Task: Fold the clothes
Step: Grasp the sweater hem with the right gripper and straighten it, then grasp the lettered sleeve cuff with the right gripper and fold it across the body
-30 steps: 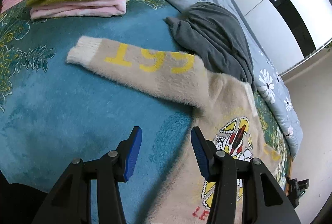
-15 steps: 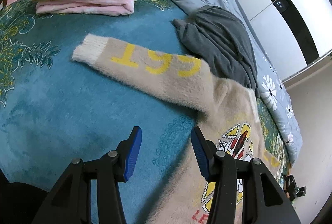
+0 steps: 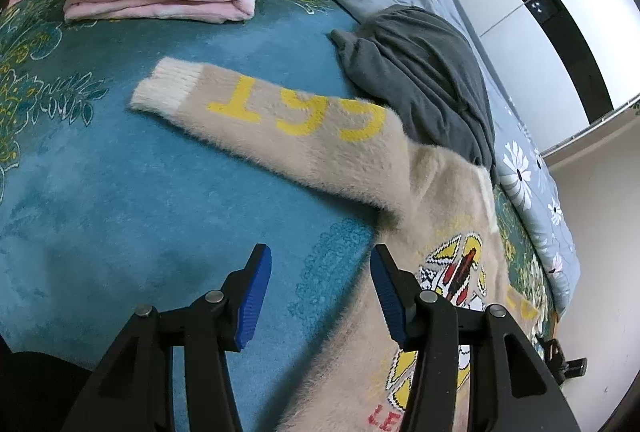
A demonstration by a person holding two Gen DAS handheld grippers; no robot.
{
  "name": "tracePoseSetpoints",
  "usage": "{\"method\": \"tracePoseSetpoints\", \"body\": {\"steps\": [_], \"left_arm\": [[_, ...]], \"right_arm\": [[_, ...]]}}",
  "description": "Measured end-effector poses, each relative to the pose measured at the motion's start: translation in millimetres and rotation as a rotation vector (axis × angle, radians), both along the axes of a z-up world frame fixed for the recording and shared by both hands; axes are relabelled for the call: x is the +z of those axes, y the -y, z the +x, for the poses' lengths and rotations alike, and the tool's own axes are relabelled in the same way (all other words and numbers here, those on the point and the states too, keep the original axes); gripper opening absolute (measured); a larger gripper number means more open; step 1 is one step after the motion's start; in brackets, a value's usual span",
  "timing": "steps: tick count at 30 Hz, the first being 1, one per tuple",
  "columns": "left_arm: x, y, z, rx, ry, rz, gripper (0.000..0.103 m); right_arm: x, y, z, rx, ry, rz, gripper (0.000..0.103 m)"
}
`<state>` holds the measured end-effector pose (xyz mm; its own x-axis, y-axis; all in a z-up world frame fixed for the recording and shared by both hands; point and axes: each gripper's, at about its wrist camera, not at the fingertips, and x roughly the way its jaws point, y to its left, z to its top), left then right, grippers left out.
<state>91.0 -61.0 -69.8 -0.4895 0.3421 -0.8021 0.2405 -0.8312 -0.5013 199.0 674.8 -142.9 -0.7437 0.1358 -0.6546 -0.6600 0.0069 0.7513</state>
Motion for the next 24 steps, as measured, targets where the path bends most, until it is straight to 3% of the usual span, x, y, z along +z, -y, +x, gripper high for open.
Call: {"method": "tracePoseSetpoints", "body": {"steps": [7, 8, 13, 19, 24], "left_arm": [[-2, 7, 1, 0.03, 0.01, 0.027, 0.053], [-3, 7, 1, 0.03, 0.011, 0.028, 0.053], [-5, 7, 1, 0.041, 0.019, 0.034, 0.053], [-6, 8, 0, 0.042, 0.02, 0.055, 0.053], [-6, 11, 1, 0.042, 0.014, 0.083, 0.053]], "right_arm": [[-3, 3, -4, 0.016, 0.002, -0.04, 0.023], [-1, 4, -4, 0.019, 0.002, -0.039, 0.012], [20, 10, -2, 0.068, -0.003, 0.033, 0.009], [69, 26, 15, 0.174, -0.084, 0.157, 0.008], [128, 48, 29, 0.207, -0.184, 0.272, 0.007]]}}
